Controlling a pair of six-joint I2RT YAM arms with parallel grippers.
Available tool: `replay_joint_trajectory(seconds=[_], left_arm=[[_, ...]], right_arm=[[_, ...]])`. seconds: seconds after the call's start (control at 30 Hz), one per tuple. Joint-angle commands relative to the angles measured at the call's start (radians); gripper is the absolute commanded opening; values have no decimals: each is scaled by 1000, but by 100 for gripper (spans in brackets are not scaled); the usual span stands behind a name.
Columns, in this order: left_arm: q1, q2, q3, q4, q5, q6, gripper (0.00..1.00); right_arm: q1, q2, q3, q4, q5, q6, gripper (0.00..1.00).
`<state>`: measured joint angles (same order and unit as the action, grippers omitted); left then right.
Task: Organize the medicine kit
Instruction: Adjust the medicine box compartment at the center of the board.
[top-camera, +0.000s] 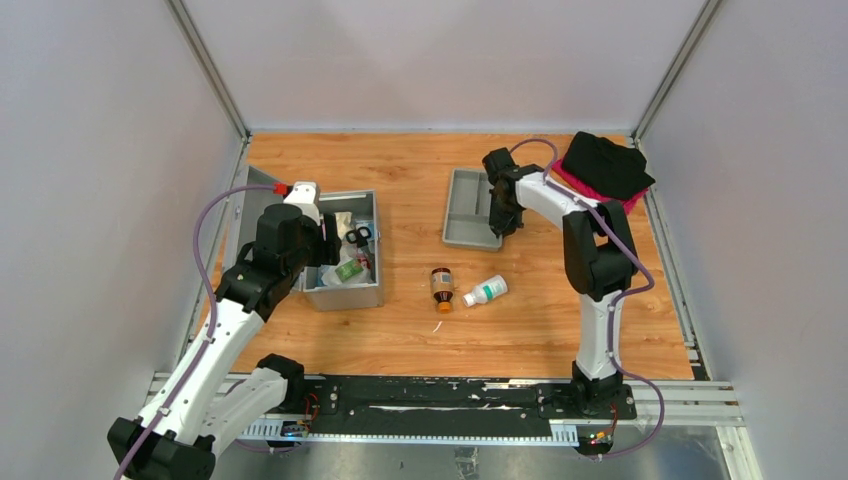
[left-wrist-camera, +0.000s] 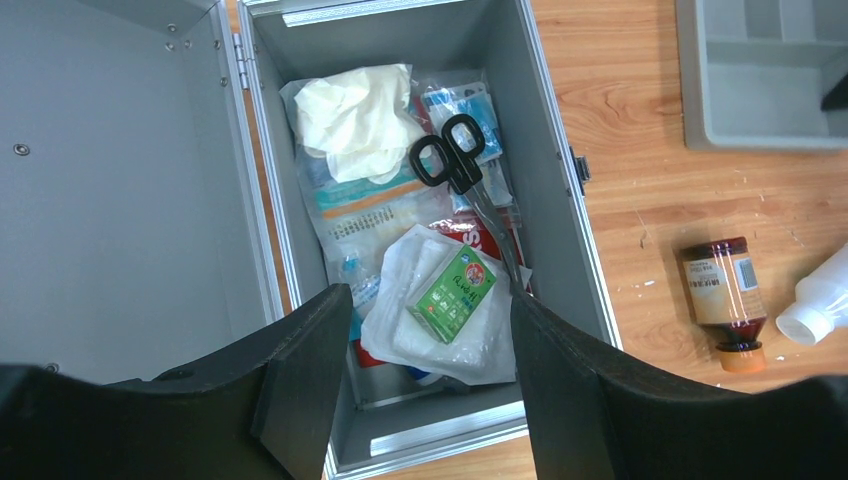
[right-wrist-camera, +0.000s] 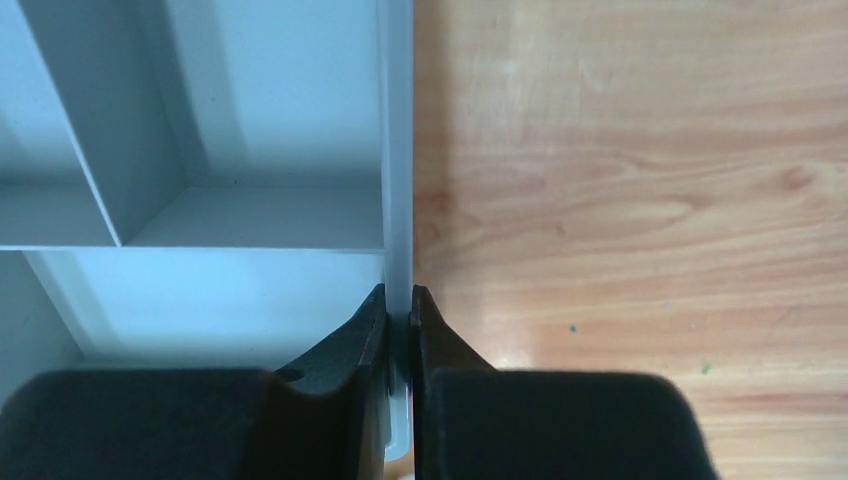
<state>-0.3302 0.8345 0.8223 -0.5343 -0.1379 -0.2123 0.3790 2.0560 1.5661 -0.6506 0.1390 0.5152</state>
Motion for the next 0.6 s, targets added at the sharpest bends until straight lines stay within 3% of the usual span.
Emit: replay_joint_trajectory(seconds=[0.0, 0.37, 0.43, 0.57], left_arm=[[-10, -14, -12, -4, 9, 11, 65], [-24, -15, -14, -3, 14, 10, 65], [-24, -14, -15, -3, 13, 10, 65], [-24, -13, -15, -2, 12, 10, 66]], right_arm=[[-4, -55, -91, -118, -77, -178, 1], [10, -141, -158, -144, 62, -244, 10], [10, -153, -146, -148, 90, -230, 19], [11, -191, -122, -135, 111, -221, 56]])
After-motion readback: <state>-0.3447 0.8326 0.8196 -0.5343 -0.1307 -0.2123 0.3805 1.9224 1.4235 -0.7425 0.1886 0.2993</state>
